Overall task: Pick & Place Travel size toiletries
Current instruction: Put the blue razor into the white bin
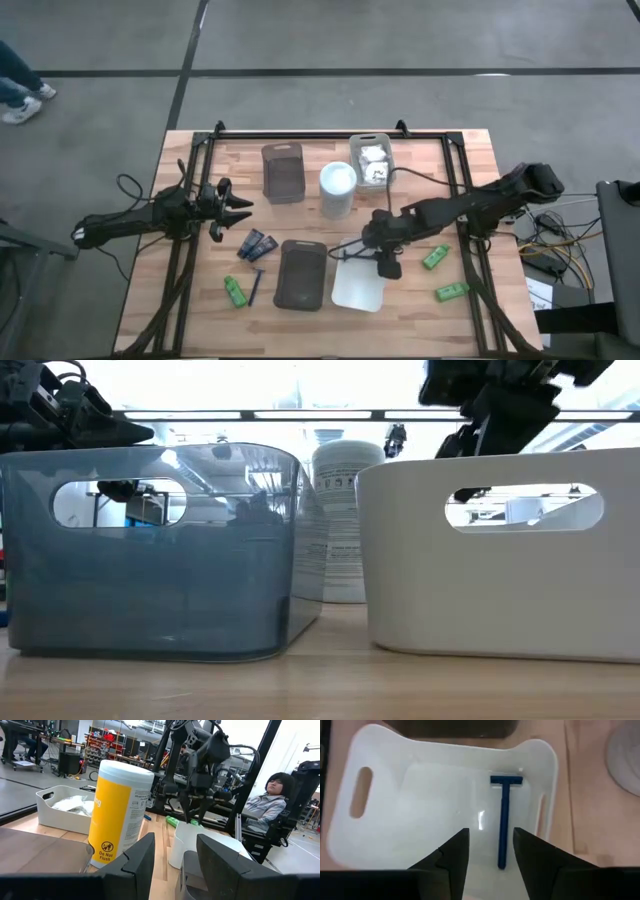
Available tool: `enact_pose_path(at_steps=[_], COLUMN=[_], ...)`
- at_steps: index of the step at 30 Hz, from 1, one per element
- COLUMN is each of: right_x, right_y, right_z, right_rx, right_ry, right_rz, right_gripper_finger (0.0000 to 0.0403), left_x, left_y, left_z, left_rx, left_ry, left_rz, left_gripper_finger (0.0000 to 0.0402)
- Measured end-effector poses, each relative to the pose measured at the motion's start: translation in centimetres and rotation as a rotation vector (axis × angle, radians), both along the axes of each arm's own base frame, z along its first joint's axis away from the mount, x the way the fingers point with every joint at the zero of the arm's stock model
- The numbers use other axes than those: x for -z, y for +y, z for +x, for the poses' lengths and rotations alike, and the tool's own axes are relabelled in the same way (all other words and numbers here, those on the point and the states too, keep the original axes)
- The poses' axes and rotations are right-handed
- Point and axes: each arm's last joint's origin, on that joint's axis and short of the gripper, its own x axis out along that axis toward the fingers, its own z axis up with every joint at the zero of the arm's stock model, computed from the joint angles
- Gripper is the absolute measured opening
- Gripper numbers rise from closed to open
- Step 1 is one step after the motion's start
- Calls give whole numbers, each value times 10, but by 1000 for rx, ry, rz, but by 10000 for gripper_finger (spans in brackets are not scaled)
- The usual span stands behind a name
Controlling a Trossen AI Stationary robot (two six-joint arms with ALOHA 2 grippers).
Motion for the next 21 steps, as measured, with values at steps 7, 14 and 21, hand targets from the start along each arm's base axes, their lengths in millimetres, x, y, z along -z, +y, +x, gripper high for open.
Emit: enact_pose_path(at_steps=[7,14,21], right_x=[-27,-38,-31], right_y=[-6,-13,-22], right_z=[-25,-53,-80], right_rx=[11,149,450], right_ry=[-23,96,256], right_rz=[12,68,154], right_gripper_finger=[129,114,93], left_x=[0,0,0], left_y=[0,0,0], left_z=[0,0,0], left_rx=[0,0,0], left_ry=[0,0,0], left_rz=[0,0,0], left_gripper_finger=[151,151,151])
